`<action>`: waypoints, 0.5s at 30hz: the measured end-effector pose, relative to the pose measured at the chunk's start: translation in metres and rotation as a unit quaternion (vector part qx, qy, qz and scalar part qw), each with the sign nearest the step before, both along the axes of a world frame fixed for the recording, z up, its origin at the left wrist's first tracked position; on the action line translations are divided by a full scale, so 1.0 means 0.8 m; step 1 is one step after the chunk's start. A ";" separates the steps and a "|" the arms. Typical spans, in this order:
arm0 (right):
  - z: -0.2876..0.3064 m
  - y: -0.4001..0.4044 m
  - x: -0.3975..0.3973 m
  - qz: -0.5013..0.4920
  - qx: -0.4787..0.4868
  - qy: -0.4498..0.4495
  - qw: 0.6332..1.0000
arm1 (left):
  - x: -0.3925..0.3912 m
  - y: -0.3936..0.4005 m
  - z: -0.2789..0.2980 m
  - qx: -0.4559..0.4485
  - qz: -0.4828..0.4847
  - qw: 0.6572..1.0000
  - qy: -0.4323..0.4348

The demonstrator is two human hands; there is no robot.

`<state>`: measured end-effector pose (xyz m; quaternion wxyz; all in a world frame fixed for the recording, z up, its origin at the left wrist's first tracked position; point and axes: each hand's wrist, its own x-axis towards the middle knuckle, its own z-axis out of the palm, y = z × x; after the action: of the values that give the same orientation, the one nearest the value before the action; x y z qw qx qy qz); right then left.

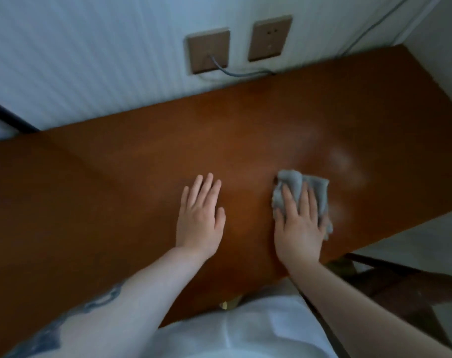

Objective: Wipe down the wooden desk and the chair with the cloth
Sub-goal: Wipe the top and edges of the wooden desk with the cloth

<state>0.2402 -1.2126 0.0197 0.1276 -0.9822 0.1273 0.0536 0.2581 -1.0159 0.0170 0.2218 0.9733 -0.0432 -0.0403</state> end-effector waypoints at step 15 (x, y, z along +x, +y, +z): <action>-0.010 0.128 -0.016 0.381 -0.004 -0.005 0.925 | -0.068 0.161 -0.007 0.067 0.385 0.920 0.021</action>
<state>0.2272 -1.1101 0.0115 0.0938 -0.9574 -0.2568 0.0931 0.2036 -0.8871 0.0117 0.1555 0.9262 0.3425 0.0253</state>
